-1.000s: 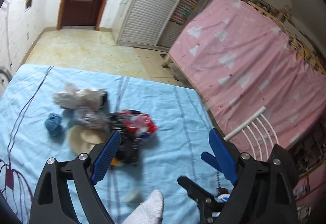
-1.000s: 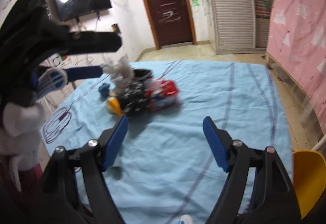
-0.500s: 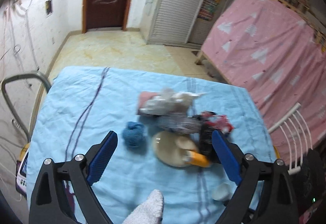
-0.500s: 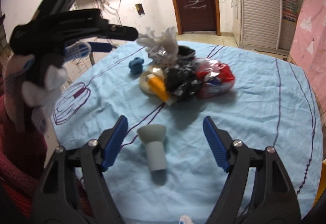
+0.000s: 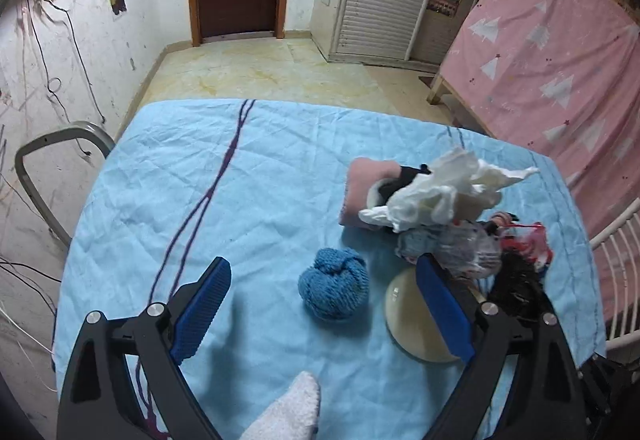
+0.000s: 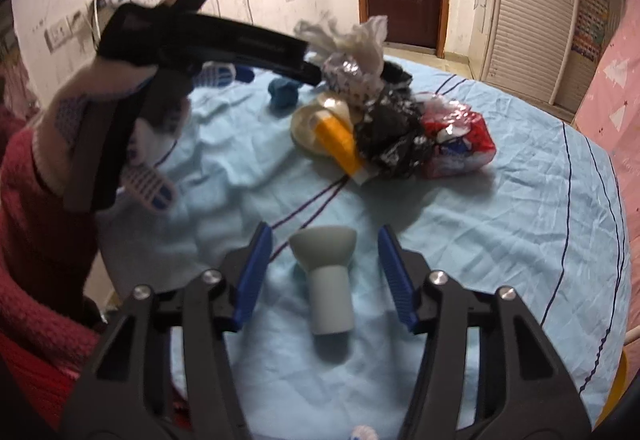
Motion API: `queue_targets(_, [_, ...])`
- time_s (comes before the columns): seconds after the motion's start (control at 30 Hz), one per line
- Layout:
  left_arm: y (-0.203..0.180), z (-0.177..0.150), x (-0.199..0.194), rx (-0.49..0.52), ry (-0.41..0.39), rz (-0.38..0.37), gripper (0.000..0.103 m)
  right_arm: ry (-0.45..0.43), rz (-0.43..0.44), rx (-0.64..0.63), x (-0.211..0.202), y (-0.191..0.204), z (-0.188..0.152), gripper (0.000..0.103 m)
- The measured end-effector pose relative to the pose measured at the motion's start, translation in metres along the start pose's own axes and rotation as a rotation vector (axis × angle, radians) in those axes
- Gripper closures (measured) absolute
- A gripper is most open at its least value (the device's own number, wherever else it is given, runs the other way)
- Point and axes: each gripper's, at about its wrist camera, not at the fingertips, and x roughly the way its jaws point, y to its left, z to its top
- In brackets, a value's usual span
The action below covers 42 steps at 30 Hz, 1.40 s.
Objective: Collect trash
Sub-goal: 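Grasp the blue knit ball with left gripper while right gripper grasps grey cup piece, then carry the blue ball and grey piece over to the yellow bucket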
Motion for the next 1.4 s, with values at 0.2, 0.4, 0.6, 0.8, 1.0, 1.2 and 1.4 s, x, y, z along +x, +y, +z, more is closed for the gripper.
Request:
queue_targets(0.2, [-0.002, -0.001, 0.010, 0.016, 0.013, 0.018, 0.044, 0.024, -0.024, -0.039, 0.005, 0.006, -0.002, 0.061])
queue_targets(0.4, [-0.001, -0.001, 0.008, 0.004, -0.012, 0.008, 0.084, 0.017, -0.029, -0.020, 0.003, 0.000, -0.001, 0.071])
queue_targets(0.6, [-0.002, -0.009, 0.000, -0.010, -0.041, -0.027, 0.086, -0.013, -0.022, 0.020, -0.003, -0.010, -0.001, 0.071])
queue_targets(0.8, [0.002, -0.016, -0.033, -0.034, -0.101, -0.055, 0.086, -0.074, -0.047, 0.061, -0.022, -0.025, 0.000, 0.071])
queue_targets(1.0, [-0.020, -0.017, -0.072, 0.014, -0.155, -0.088, 0.086, -0.140, -0.079, 0.117, -0.046, -0.050, -0.001, 0.071])
queue_targets(1.2, [-0.069, -0.016, -0.104, 0.112, -0.198, -0.140, 0.085, -0.206, -0.140, 0.177, -0.080, -0.076, -0.018, 0.071])
queue_targets(1.4, [-0.133, -0.017, -0.122, 0.228, -0.219, -0.208, 0.085, -0.290, -0.229, 0.275, -0.121, -0.119, -0.036, 0.071])
